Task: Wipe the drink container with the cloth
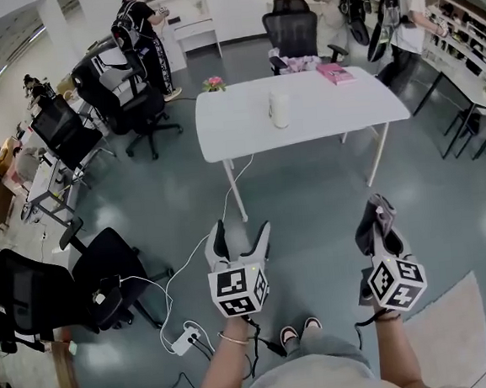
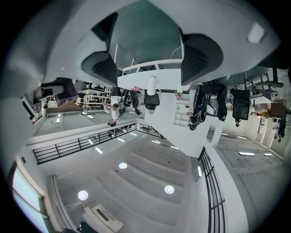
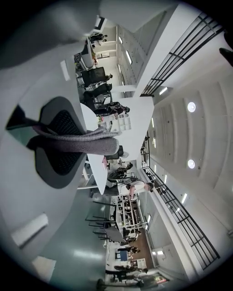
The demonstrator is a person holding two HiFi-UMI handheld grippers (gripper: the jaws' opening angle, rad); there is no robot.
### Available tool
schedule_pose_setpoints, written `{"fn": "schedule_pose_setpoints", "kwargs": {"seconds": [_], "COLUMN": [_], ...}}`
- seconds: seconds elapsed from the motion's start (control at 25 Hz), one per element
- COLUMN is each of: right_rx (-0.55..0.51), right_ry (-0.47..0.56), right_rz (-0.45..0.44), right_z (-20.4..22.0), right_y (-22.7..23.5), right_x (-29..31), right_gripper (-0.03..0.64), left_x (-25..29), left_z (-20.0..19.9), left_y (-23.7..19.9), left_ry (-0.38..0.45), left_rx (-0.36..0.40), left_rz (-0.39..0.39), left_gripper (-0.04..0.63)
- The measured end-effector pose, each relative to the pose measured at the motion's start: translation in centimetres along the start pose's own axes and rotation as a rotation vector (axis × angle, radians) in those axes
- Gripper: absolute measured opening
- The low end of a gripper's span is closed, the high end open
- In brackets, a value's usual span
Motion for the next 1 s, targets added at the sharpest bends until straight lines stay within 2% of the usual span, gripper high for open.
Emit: {"fn": "schedule_pose_setpoints", "kwargs": {"seconds": [0.48, 1.0], "right_rx": [0.008, 0.043], "right_ry": [-0.005, 0.006], "right_rz": [0.012, -0.009], "right_z": [-1.1, -5.6], "right_y": [-0.5, 1.4], "right_x": [2.6, 11.2], "right_gripper": [0.067, 0.067], "left_x": [2.1, 11.1], "left_z": [-0.7, -2.7], "left_y": [-1.7, -2.9], "left_ry": [-0.008, -0.022], "left_rx": [0.006, 0.018], "left_rz": [0.001, -0.012], "left_gripper": [0.425, 0.411]}}
Point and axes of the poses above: the fingertips, and each gripper's own axes: x forward along the fingers, y to its right, z out of its underside, the point moved 8 cm from there along -x, backward along the fingers, and after that the axes turned 11 degrees about -y, right-handed, at the moved point
